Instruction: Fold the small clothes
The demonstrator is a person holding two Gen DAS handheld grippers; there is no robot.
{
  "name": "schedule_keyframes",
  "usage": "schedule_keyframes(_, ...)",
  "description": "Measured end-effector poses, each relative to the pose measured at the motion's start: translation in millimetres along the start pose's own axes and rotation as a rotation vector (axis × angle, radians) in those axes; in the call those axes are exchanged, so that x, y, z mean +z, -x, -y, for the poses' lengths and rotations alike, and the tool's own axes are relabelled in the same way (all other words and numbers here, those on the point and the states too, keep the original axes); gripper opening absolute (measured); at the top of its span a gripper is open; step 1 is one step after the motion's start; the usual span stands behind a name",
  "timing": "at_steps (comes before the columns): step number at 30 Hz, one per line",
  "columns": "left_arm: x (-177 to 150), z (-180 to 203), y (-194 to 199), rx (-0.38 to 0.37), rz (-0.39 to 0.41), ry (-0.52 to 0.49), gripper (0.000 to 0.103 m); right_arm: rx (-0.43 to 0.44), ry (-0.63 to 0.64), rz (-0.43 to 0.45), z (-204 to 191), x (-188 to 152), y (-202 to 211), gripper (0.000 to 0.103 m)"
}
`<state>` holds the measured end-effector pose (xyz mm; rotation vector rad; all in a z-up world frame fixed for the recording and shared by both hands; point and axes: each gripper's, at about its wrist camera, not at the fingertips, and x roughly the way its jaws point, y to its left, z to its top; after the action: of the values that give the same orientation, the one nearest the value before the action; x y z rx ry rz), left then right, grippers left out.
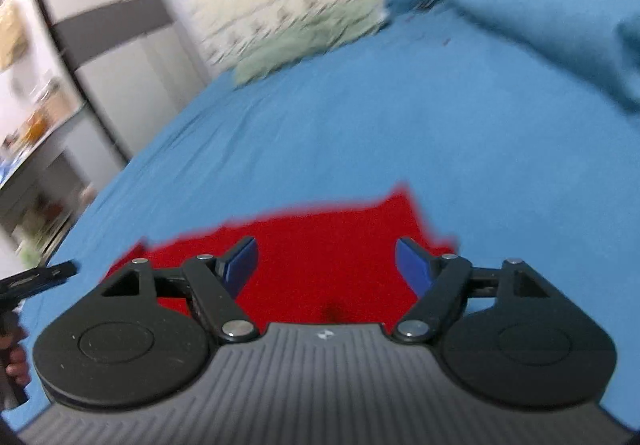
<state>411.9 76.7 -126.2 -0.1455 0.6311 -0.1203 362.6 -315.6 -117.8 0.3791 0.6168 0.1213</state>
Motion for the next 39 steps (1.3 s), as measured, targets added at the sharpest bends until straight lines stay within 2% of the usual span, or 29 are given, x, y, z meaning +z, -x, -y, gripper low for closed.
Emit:
schedule_keyframes(2,-23.3,-2.7,-4.1,-0.005,-0.074,-0.009,0.070,0.004,0.031,-0.080,-4.6,-18.9,-10.0,0.091)
schedule_keyframes(4,-41.9,-7.8,-13.5,0.006,-0.148,0.006,0.069,-0.051,0.030,-0.142,0.7,-31.9,-22.2,0.091)
schedule_keyframes(6,-46.7,-8.9,-10.7,-0.004,-0.139,-0.008,0.069,-0.068,-0.011,-0.133,9.4,-35.1,-28.7,0.091)
schedule_keyframes(9,-34.6,0.4,-8.5,0.024,-0.184,-0.060,0.069,-0.080,-0.054,-0.156,8.1,-23.8,-29.6,0.091)
schedule_keyframes(12,-21.8,1.5,17.1,0.005,-0.142,-0.038,0.069,-0.057,-0.038,-0.117,-1.2,-10.5,2.0,0.092)
schedule_keyframes(14,-13.6,10.2,41.9,0.011,-0.124,-0.058,0.073,-0.051,-0.042,-0.079,-2.2,-0.7,32.8,0.092)
schedule_keyframes(15,-11.1,18.1,54.0,0.026,-0.130,-0.062,0.080,-0.072,-0.048,-0.075,-1.4,2.8,47.7,0.093)
schedule_keyframes(16,-8.7,23.7,68.4,0.031,-0.128,-0.057,0.095,-0.098,-0.057,-0.074,2.0,6.9,61.8,0.093)
schedule_keyframes(17,-8.0,29.3,82.5,0.015,-0.109,-0.051,0.102,-0.119,-0.069,-0.072,7.6,8.5,76.4,0.094)
schedule_keyframes(19,-6.1,46.8,95.3,-0.036,-0.063,-0.044,0.103,-0.125,-0.091,-0.079,18.6,8.1,98.7,0.095)
schedule_keyframes(22,-7.7,71.2,88.1,-0.066,-0.077,-0.050,0.103,-0.146,-0.068,-0.111,26.0,-6.4,114.8,0.095)
schedule_keyframes(27,-23.6,107.6,62.6,-0.104,-0.100,-0.072,0.103,-0.173,-0.046,-0.154,30.9,-49.7,115.5,0.092)
schedule_keyframes(31,-32.9,129.8,35.9,-0.103,-0.113,-0.118,0.103,-0.191,-0.030,-0.139,21.2,-84.2,105.6,0.091)
schedule_keyframes(35,-43.4,141.5,19.9,-0.087,-0.124,-0.163,0.103,-0.202,-0.092,-0.105,23.1,-103.4,88.4,0.090)
schedule_keyframes(36,-44.9,143.1,14.0,-0.083,-0.133,-0.171,0.103,-0.202,-0.106,-0.095,25.2,-107.0,83.4,0.089)
schedule_keyframes(38,-50.0,144.1,8.4,-0.077,-0.146,-0.180,0.103,-0.191,-0.124,-0.068,24.5,-110.2,80.0,0.076)
schedule_keyframes(39,-52.0,142.4,8.6,-0.074,-0.149,-0.183,0.103,-0.185,-0.134,-0.061,24.2,-109.8,77.0,0.075)
